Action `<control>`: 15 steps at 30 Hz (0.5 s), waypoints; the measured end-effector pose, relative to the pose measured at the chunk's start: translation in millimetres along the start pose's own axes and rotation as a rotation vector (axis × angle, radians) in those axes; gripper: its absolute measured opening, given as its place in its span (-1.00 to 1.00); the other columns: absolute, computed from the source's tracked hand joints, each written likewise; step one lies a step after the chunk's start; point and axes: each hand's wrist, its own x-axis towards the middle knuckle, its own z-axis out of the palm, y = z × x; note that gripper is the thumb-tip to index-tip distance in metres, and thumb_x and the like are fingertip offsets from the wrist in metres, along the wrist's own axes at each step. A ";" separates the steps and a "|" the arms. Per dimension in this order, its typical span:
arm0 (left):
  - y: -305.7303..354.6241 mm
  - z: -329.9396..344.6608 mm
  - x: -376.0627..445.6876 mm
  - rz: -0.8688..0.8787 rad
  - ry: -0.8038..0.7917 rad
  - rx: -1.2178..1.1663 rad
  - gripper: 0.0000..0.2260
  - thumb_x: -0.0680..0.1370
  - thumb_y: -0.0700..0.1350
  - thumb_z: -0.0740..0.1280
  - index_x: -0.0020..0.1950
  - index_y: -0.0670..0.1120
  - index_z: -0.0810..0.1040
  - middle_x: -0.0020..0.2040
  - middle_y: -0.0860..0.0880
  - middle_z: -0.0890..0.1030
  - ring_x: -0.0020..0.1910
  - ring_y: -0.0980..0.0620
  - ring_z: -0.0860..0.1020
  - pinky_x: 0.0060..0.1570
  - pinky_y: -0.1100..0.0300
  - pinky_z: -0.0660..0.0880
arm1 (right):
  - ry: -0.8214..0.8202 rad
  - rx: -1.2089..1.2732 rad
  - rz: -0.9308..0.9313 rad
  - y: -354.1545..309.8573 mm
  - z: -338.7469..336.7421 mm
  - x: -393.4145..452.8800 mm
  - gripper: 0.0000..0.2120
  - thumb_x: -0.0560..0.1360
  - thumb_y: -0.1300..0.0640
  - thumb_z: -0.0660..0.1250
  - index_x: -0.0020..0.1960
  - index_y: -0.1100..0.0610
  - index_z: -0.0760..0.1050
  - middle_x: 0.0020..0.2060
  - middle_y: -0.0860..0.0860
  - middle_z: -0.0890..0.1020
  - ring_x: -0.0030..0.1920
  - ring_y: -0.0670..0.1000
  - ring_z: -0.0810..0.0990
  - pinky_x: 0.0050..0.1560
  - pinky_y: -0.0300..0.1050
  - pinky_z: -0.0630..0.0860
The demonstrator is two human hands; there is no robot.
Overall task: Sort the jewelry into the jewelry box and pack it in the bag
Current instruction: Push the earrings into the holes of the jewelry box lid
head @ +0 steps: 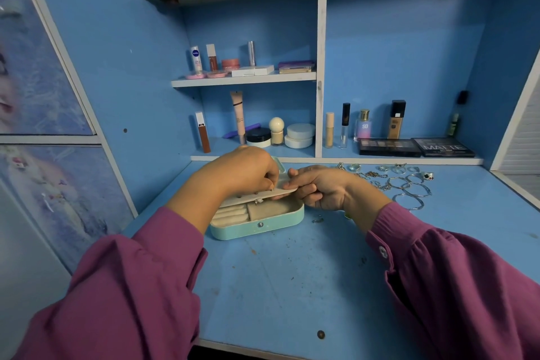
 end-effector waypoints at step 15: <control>-54.8 31.7 -28.1 -0.380 0.672 -1.014 -0.74 0.57 -0.35 0.15 0.05 -0.11 0.58 -0.13 0.05 0.64 -0.28 0.36 0.51 -0.25 0.51 0.39 | 0.051 -0.176 -0.241 -3.4 4.7 0.4 -0.81 0.62 0.04 0.14 0.05 0.15 0.43 -0.13 0.12 0.70 -0.57 -0.11 0.19 -0.59 -0.32 0.15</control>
